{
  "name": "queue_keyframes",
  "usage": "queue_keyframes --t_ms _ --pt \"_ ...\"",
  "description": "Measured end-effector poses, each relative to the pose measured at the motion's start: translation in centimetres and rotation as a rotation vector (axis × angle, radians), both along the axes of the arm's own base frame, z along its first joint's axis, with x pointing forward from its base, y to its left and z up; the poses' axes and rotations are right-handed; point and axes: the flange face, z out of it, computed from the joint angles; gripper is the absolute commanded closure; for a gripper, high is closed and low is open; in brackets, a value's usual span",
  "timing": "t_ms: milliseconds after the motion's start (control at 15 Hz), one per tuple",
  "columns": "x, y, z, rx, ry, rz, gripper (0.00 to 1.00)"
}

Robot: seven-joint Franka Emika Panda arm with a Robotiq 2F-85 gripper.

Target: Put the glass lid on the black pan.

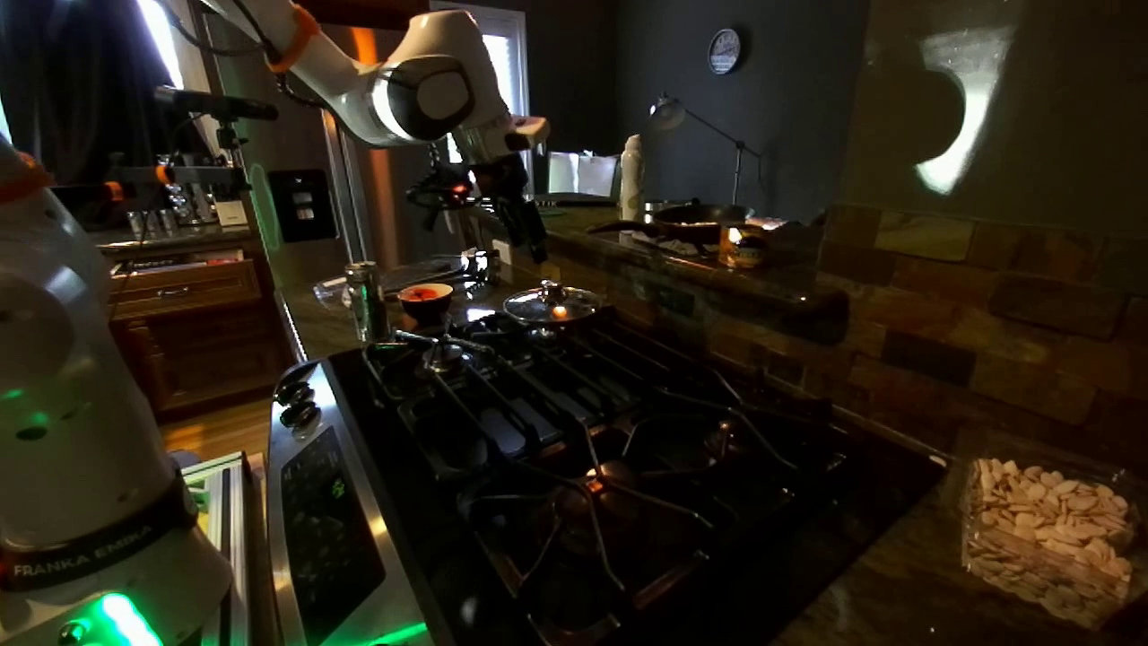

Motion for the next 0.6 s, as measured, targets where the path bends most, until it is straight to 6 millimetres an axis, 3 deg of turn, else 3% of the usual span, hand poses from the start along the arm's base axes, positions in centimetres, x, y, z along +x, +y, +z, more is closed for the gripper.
queue_keyframes --t_ms 333,600 --pt "2.9 5.7 -1.5 -0.071 -0.023 -0.008 0.0" --pt "5.6 7.8 -3.0 -0.077 -0.003 -0.004 0.0"
